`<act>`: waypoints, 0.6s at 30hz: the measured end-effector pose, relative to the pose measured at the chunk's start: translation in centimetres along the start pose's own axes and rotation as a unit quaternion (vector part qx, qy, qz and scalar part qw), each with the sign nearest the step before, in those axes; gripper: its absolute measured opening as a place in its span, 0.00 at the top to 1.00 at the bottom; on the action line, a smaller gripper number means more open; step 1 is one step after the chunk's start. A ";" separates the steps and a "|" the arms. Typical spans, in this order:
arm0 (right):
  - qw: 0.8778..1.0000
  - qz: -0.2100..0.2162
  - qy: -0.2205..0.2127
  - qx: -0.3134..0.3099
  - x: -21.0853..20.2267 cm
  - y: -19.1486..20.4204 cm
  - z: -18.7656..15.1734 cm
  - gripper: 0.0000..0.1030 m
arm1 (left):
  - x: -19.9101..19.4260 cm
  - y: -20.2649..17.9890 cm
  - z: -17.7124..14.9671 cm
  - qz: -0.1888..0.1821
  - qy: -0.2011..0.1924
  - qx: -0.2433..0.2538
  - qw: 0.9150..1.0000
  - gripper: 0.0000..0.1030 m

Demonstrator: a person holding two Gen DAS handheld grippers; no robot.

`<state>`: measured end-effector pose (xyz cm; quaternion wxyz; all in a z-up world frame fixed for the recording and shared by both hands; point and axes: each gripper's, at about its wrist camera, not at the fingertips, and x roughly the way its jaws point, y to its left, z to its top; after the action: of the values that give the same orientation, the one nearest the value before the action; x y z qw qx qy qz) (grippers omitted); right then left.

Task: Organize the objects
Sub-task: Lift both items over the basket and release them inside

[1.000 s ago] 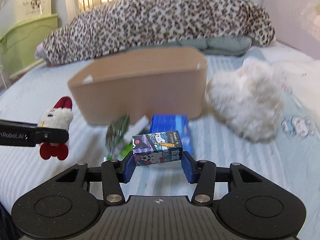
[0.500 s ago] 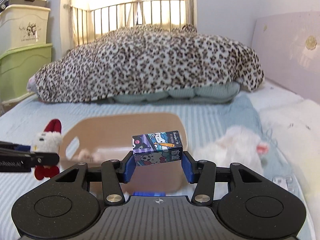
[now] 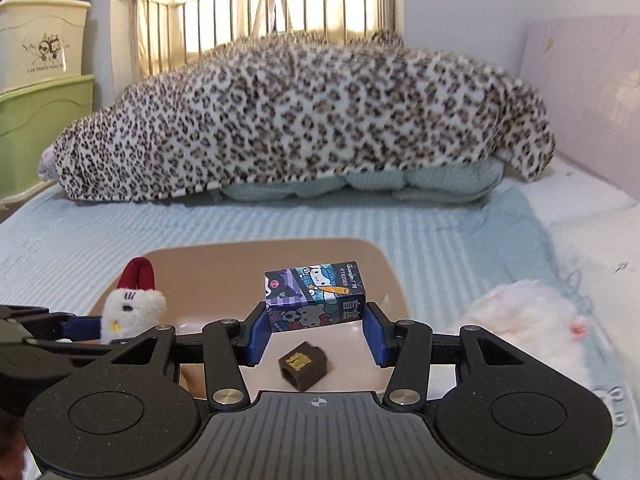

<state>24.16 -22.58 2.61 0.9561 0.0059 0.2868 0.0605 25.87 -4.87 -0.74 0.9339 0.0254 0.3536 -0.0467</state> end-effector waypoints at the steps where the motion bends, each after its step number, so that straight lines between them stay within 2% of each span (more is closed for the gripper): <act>1: 1.000 0.001 0.007 0.000 0.7 0.3 -0.1 0.55 | 0.7 0.0 -0.1 0.004 0.008 -0.001 1.000 0.51; 7: 0.998 -0.007 0.046 -0.044 4.1 2.2 -1.3 0.55 | 3.6 0.2 -0.8 0.023 0.049 -0.005 0.999 0.51; 12: 0.996 -0.008 0.073 -0.046 5.5 2.6 -2.5 0.55 | 3.6 -0.1 -0.5 0.028 0.055 0.000 0.998 0.49; 13: 0.996 -0.009 0.074 -0.043 5.4 2.6 -2.6 0.45 | 3.3 -0.1 -0.4 0.028 0.054 -0.004 0.998 0.48; 14: 0.996 -0.012 0.073 -0.040 5.2 2.5 -2.6 0.45 | 3.1 0.0 -0.3 0.026 0.054 -0.010 0.998 0.46; 16: 0.997 -0.015 0.064 -0.031 4.4 2.2 -2.7 0.36 | 2.4 0.2 0.0 0.028 0.054 -0.021 0.998 0.33; 17: 0.998 -0.019 0.061 -0.027 3.9 1.9 -2.6 0.33 | 1.9 0.3 0.1 0.032 0.054 -0.024 0.998 0.30; 18: 0.998 -0.021 0.056 -0.026 3.4 1.7 -2.6 0.26 | 1.5 0.4 0.3 0.030 0.054 -0.027 0.998 0.27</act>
<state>25.33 -20.59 -1.32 0.9393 -0.0285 0.3385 0.0480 27.23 -4.62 -1.48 0.9149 0.0136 0.4034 -0.0075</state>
